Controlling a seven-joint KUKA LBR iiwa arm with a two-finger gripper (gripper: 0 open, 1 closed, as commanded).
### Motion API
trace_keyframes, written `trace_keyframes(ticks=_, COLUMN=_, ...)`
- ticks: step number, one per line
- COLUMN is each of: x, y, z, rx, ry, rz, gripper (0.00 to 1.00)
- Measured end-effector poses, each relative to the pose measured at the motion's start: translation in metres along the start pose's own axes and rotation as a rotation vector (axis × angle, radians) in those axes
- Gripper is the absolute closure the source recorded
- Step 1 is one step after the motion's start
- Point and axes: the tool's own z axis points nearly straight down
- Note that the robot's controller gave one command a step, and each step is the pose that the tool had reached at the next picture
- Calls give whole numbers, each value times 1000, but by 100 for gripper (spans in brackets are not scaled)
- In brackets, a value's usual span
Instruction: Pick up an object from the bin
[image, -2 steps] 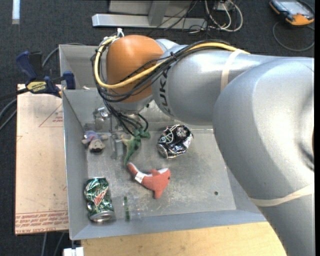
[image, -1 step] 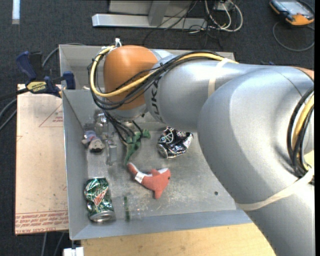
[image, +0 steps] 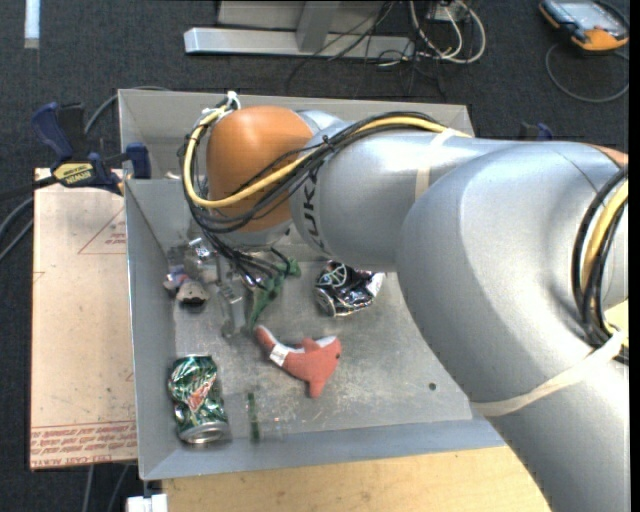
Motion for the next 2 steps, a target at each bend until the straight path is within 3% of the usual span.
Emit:
trace_keyframes(ticks=1, x=0, y=0, z=-1, rx=-1, ry=3, rz=-34, gripper=0)
trace_keyframes(ticks=2, x=0, y=-3, z=-3, rx=0, ry=-5, rz=-404, gripper=0)
